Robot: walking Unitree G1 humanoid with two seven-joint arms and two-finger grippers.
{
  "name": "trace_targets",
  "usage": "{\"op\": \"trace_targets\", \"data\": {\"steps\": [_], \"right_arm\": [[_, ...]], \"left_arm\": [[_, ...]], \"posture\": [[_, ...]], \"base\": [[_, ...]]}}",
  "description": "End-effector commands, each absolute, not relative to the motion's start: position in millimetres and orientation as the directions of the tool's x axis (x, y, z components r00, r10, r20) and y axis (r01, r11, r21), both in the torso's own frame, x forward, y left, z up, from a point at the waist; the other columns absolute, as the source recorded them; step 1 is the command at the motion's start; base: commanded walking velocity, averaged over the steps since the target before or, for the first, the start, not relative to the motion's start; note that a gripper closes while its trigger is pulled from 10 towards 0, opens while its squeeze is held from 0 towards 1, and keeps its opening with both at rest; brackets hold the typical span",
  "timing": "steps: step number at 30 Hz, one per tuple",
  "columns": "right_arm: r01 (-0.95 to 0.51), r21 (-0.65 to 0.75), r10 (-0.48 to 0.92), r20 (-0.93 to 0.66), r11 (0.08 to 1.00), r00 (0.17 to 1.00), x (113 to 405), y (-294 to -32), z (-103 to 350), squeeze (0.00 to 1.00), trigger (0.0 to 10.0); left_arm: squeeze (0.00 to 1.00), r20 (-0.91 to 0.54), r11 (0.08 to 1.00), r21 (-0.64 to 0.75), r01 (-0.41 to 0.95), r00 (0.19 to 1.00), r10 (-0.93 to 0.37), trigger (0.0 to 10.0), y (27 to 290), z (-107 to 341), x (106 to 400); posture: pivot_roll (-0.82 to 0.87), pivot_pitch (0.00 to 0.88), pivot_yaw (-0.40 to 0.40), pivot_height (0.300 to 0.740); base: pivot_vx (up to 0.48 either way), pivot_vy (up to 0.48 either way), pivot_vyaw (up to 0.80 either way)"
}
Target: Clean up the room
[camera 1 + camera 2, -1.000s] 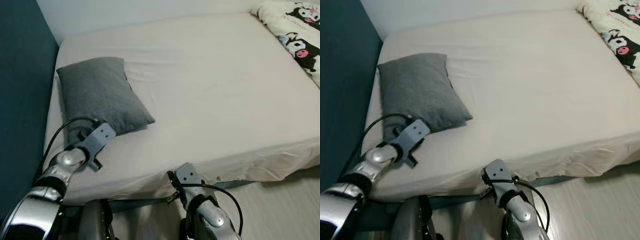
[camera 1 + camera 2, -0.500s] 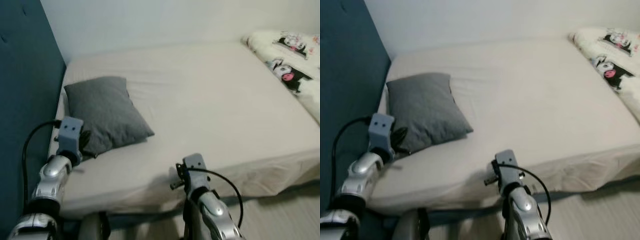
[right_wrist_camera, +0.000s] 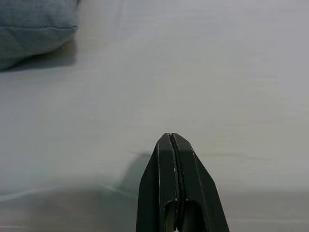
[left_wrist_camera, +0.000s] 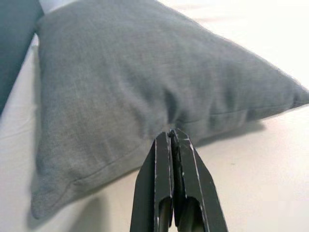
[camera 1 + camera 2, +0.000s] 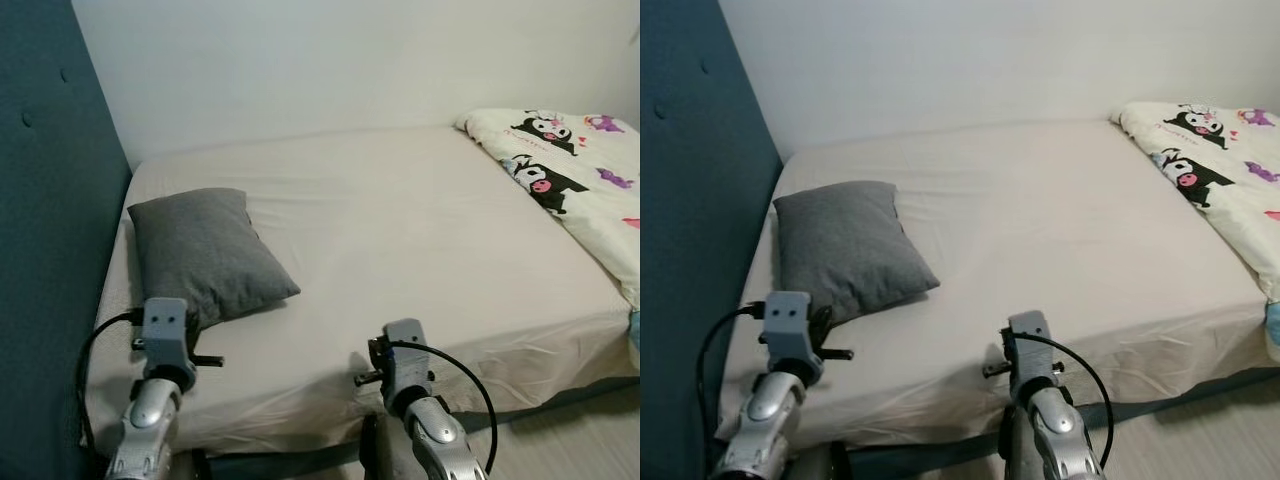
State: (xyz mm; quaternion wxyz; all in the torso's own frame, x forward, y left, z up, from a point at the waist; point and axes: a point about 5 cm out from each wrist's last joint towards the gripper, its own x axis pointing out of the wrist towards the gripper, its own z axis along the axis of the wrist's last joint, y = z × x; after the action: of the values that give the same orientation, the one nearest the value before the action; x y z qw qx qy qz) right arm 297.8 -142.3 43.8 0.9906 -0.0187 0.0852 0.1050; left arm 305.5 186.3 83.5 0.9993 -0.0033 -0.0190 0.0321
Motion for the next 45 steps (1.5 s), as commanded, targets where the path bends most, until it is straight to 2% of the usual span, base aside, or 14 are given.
{"op": "trace_targets", "data": {"steps": [1, 19, 28, 36, 45], "right_arm": [[-0.197, 0.001, 0.194, -0.180, 0.980, 0.964, 294, -145, 39, 0.00, 10.0], [-0.198, 0.017, 0.198, -0.188, 0.980, 0.962, 293, -144, 34, 0.00, 10.0], [-0.226, 0.011, 0.223, -0.203, 0.974, 0.953, 294, -139, 32, 0.00, 10.0], [-0.245, 0.021, 0.244, -0.210, 0.969, 0.947, 293, -137, 30, 0.00, 10.0], [-0.264, 0.018, 0.262, -0.194, 0.964, 0.945, 292, -135, 31, 0.00, 10.0]], "left_arm": [[0.00, 0.007, 0.998, 0.003, -0.070, 0.998, 0.070, 10.0, 184, 79, 302], [0.00, -0.037, 0.995, 0.074, -0.062, 0.997, 0.065, 10.0, 173, 75, 298], [0.00, -0.035, 0.995, 0.032, -0.096, 0.995, 0.097, 10.0, 179, 73, 294], [0.00, -0.054, 0.994, 0.052, -0.091, 0.994, 0.094, 10.0, 179, 71, 291], [0.00, -0.067, 0.993, 0.064, -0.095, 0.993, 0.099, 10.0, 179, 65, 283]], "posture": [[-0.04, 0.094, -0.047, 0.570], [-0.04, 0.094, -0.047, 0.644], [-0.03, 0.090, -0.048, 0.644], [-0.03, 0.087, -0.050, 0.644], [-0.03, 0.088, -0.049, 0.689]], "base": [[0.000, 0.000, 0.00], [0.000, 0.000, 0.00], [0.000, 0.000, 0.00], [0.000, 0.000, 0.00], [0.000, 0.000, 0.00]]}}
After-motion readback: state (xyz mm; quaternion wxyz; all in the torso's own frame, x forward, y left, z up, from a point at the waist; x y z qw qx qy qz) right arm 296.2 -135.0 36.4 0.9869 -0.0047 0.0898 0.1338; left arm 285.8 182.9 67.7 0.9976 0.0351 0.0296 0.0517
